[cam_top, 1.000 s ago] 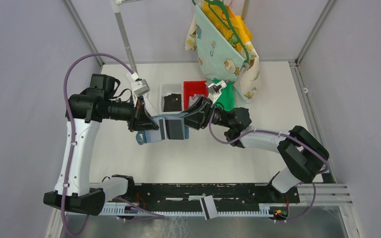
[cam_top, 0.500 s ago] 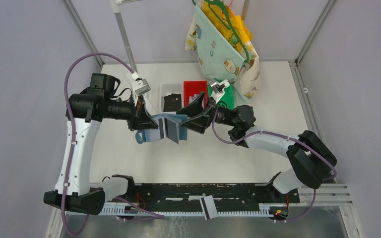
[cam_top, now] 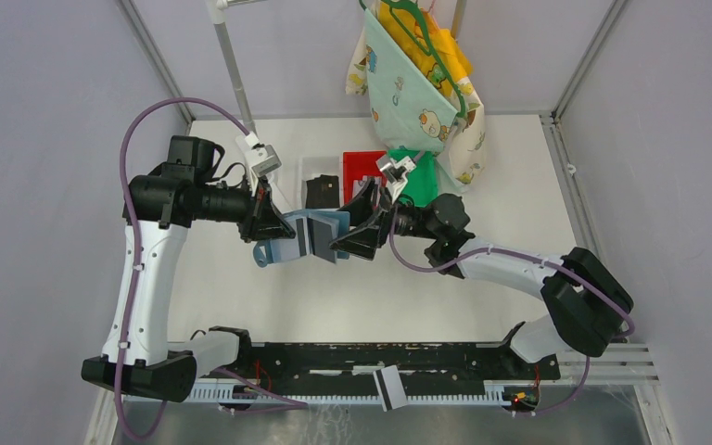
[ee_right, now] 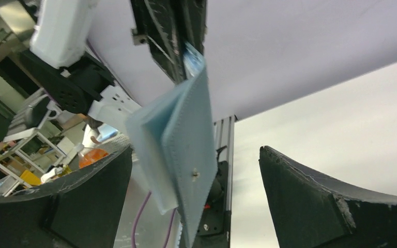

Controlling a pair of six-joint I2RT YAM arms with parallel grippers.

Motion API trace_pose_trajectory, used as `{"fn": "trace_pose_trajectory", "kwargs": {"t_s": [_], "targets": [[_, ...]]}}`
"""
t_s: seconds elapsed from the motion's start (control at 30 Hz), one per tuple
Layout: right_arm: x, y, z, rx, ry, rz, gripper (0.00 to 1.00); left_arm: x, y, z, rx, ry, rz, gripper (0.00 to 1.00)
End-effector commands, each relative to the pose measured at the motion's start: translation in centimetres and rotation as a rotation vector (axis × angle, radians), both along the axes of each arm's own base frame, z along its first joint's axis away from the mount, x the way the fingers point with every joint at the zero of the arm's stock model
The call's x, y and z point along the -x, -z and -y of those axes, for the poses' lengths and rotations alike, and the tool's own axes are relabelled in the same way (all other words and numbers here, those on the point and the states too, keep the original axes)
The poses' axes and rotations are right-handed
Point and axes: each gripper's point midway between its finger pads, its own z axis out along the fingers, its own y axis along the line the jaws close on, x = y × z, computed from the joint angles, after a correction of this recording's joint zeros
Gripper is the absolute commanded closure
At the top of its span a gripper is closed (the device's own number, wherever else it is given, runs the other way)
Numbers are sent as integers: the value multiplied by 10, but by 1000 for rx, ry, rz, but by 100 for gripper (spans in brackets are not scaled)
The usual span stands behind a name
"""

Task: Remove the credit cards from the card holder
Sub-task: Remove the credit card from the card holder.

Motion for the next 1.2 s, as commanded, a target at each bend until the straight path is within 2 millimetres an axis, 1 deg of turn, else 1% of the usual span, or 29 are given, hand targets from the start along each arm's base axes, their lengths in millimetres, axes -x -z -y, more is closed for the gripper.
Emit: {"fn": "trace_pose_trajectory", "kwargs": {"t_s": [0.0, 0.03, 0.07, 0.1, 0.13, 0.2, 0.3, 0.37, 0.4, 0.43, 0.5, 0.53, 0.6, 0.67, 0.73, 0.77, 0.83, 0.9, 0.93, 0.97, 1.03, 1.1, 1.17], "targets": [[-15, 0, -11, 93, 96, 105, 4, -3, -16, 2, 23, -3, 59, 98], [-25, 10, -12, 149, 157, 119, 5, -2, -17, 2, 23, 1, 64, 98], [-34, 15, -11, 198, 217, 140, 6, -1, -17, 2, 22, 5, 63, 98], [-39, 16, -9, 219, 251, 154, 9, 0, -18, 2, 23, 6, 66, 98], [-42, 15, -7, 218, 278, 159, 13, 0, -18, 2, 22, 10, 67, 98], [-39, 7, -2, 182, 292, 175, 23, 2, -19, 2, 23, 16, 71, 98], [-30, 0, -3, 144, 246, 179, 38, 5, -20, 3, 31, 31, 70, 98], [-24, 0, -5, 133, 208, 165, 54, 8, -19, 4, 40, 45, 62, 98], [-21, -1, -6, 127, 182, 145, 59, 8, -18, 5, 43, 49, 59, 98], [-17, -3, -9, 117, 150, 128, 61, 8, -18, 5, 46, 51, 58, 97], [-1, -17, -9, 38, 56, 118, 62, 9, -19, 6, 55, 61, 60, 94], [6, -22, -8, -7, 15, 91, 63, 9, -20, 7, 64, 68, 61, 93], [19, -40, 0, -123, -41, 85, 66, 7, -21, 9, 77, 74, 53, 92], [26, -48, 3, -168, -84, 67, 74, 5, -22, 10, 82, 78, 49, 91], [31, -52, 5, -186, -114, 64, 83, 3, -24, 12, 91, 81, 45, 89], [32, -53, 6, -191, -117, 61, 88, 2, -26, 12, 96, 85, 47, 85], [34, -56, 8, -198, -125, 60, 96, 1, -29, 14, 108, 91, 47, 66], [36, -62, 12, -214, -131, 54, 100, 0, -30, 15, 123, 86, 37, 42], [35, -65, 14, -227, -128, 43, 100, 1, -31, 17, 137, 86, 31, 37], [34, -69, 17, -248, -122, 38, 100, 3, -30, 18, 152, 91, 21, 33], [31, -76, 23, -284, -105, 25, 100, 6, -30, 22, 193, 102, 14, 31], [29, -81, 27, -303, -92, 21, 100, 8, -28, 23, 207, 96, 15, 32], [29, -83, 29, -311, -83, 24, 100, 10, -28, 22, 205, 93, 29, 35]]}}
